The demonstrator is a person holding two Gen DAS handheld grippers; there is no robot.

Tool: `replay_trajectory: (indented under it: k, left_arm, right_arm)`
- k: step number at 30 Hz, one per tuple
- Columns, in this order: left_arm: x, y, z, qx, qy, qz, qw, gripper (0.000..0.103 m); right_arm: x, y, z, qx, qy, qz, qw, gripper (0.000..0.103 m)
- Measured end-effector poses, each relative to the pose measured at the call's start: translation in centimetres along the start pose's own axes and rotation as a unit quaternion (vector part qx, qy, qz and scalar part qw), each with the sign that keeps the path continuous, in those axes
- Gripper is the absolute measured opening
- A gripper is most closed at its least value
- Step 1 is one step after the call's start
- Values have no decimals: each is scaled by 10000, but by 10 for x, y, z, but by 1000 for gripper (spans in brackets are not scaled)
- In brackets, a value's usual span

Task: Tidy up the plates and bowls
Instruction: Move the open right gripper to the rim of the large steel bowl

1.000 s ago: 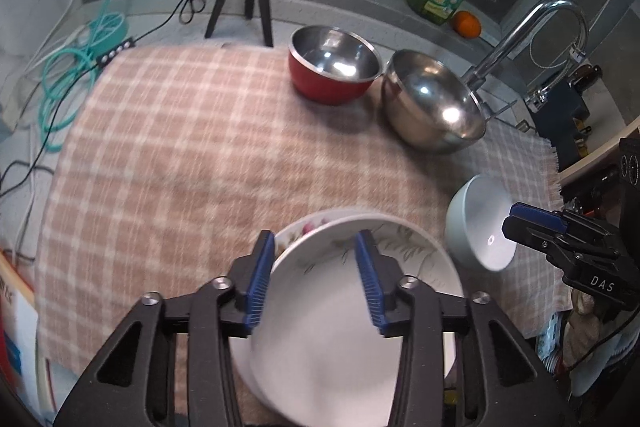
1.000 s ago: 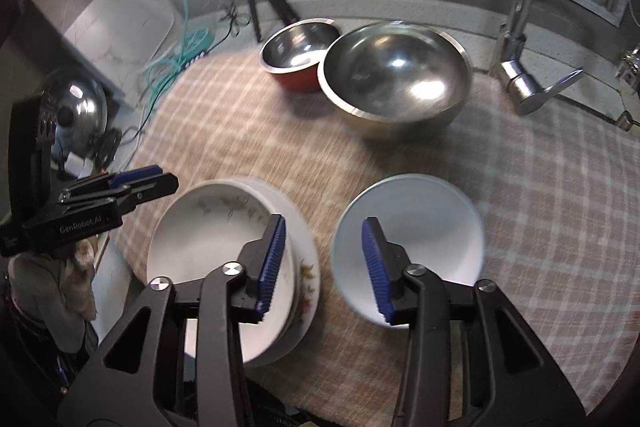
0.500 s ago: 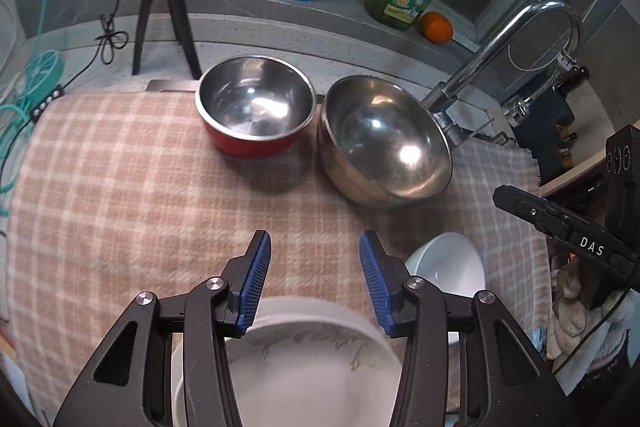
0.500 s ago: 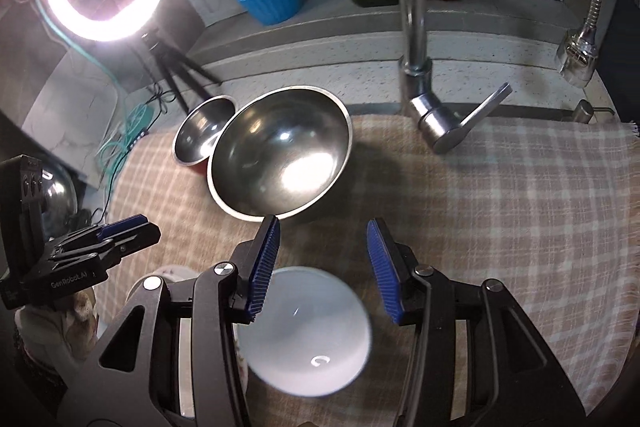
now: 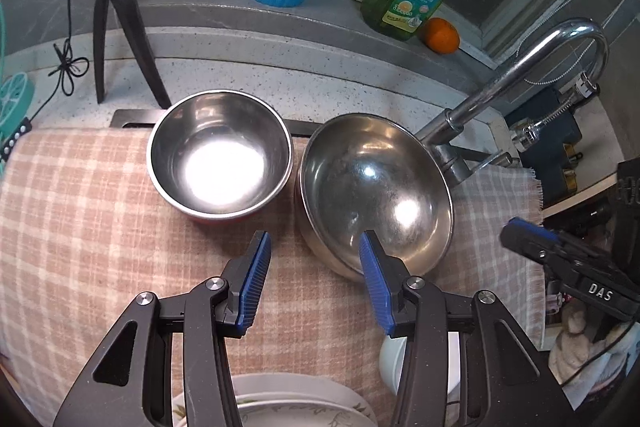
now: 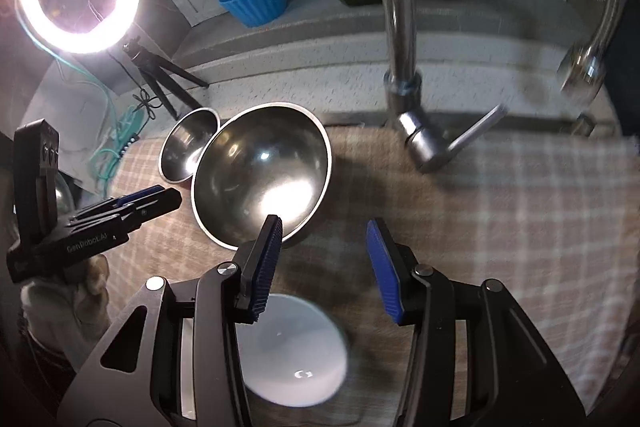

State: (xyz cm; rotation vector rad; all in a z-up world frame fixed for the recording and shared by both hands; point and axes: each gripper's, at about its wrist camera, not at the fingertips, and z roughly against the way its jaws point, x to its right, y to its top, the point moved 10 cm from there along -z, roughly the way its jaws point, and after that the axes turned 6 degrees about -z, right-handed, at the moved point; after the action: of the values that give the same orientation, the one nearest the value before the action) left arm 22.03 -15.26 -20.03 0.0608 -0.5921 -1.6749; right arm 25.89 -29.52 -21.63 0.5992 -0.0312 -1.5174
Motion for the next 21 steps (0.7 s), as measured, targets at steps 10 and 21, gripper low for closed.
replay_trajectory:
  k: [10, 21]
  left_arm:
    - [-6, 8, -20, -211, 1, 130, 9997, 45]
    - [-8, 4, -37, -394, -11, 184, 9991, 23]
  right_arm:
    - [1, 24, -34, -141, -156, -70, 9998, 36]
    - [9, 24, -70, -461, -232, -185, 9985, 25]
